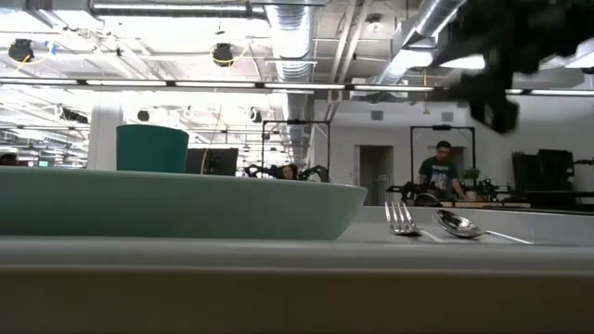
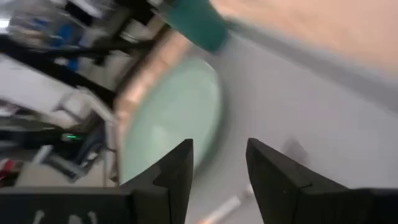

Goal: Pick and place plate/cup/fork/spoon on tray
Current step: Return to Home Position

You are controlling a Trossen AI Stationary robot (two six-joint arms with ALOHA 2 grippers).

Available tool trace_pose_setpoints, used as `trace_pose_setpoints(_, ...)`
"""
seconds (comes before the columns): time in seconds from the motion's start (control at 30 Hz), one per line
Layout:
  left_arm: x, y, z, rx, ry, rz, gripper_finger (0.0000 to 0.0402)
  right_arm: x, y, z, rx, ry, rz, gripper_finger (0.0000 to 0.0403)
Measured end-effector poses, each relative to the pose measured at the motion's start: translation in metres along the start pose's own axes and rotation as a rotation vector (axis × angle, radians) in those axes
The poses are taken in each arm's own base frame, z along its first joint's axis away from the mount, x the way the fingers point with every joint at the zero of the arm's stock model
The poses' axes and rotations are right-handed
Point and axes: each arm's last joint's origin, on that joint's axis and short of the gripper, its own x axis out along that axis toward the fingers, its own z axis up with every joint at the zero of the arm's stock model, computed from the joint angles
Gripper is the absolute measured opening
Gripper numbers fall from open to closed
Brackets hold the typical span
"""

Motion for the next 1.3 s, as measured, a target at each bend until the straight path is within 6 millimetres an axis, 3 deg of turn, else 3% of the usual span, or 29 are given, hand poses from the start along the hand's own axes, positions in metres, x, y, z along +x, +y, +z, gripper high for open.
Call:
trace_pose_setpoints(0.2, -0.006, -0.002, -0.002, 0.138, -0.008, -0.02, 0.018, -0.035, 0.025, 0.029, -0.217, -0.139, 0.221, 0.0167)
trace_pose_setpoints(0.37, -0.005, -0.003, -0.005, 0.289, 0.098, -0.123, 0.018, -0.07, 0.038, 0.053, -0.384, -0.301, 0.318, 0.0168)
trace_pose_setpoints(0.43, -0.005, 0.0, -0.005, 0.308, 0.069, -0.07, 0.018, -0.083, 0.04, 0.06, -0.463, -0.361, 0.34, 0.017)
trace_pose_setpoints(0.53, -0.009, 0.019, -0.001, 0.204, 0.029, -0.011, 0.018, -0.102, 0.037, 0.071, -0.497, -0.446, 0.356, 0.0171)
trace_pose_setpoints(0.7, -0.026, 0.072, -0.002, 0.042, -0.016, -0.048, 0.018, -0.122, 0.025, 0.084, -0.5, -0.51, 0.33, 0.0169)
trace_pose_setpoints(0.87, -0.027, 0.113, -0.036, -0.155, -0.042, -0.089, 0.018, -0.134, 0.015, 0.093, -0.532, -0.514, 0.376, 0.0168)
trace_pose_setpoints(1.03, -0.019, 0.143, -0.086, -0.347, -0.079, -0.202, 0.018, -0.136, 0.002, 0.098, -0.51, -0.468, 0.357, 0.0169)
trace_pose_setpoints(1.17, -0.011, 0.156, -0.124, -0.463, -0.16, -0.365, 0.018, -0.133, -0.006, 0.1, -0.486, -0.464, 0.368, 0.0167)
trace_pose_setpoints(1.3, -0.004, 0.156, -0.155, -0.544, -0.327, -0.667, 0.018, -0.125, -0.013, 0.097, -0.467, -0.501, 0.456, 0.0168)
